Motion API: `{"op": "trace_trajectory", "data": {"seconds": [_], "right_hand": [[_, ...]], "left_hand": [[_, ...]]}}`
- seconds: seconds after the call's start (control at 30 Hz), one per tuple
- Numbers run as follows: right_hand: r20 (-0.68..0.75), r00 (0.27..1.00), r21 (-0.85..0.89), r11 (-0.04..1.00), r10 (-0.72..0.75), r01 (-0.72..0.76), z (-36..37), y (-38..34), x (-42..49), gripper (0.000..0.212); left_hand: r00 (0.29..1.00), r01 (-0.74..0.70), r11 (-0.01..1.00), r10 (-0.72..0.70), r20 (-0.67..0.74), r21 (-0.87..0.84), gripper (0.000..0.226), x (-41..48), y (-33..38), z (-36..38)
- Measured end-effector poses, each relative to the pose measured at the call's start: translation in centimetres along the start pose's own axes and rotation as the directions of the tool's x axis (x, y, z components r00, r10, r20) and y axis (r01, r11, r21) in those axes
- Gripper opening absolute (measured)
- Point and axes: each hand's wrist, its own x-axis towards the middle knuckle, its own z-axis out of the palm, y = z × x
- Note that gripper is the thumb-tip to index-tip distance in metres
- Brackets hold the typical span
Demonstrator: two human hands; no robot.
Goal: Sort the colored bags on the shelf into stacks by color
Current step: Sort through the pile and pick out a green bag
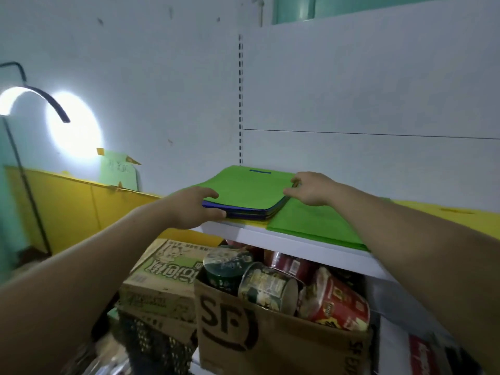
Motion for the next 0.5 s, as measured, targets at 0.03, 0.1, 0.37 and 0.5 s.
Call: {"op": "trace_trajectory", "data": {"seconds": [0.03,0.1,0.37,0.5], "right_hand": [[0.010,1.000,0.008,1.000,-0.002,0.002,0.6,-1.2,0.6,0.066],[0.019,1.000,0.002,1.000,-0.001,0.001,1.4,-3.2,1.8,0.067],[0.031,0.999,-0.051,0.998,0.036,-0.035,2.9,-5.5,7.3,0.070],[0.023,0.995,-0.086,0.992,0.093,-0.091,3.1,-4.6,10.2,0.072]], "left_hand": [[1.000,0.003,1.000,-0.003,-0.001,0.004,0.067,0.1,-1.2,-0.3],[1.000,0.003,1.000,-0.003,-0.004,-0.002,0.066,0.4,-3.3,-0.8],[1.000,0.020,0.998,-0.021,-0.013,-0.052,0.064,4.5,-7.5,-0.8],[0.999,0.029,0.998,-0.031,-0.035,-0.059,0.058,7.8,-7.7,-0.4]]}}
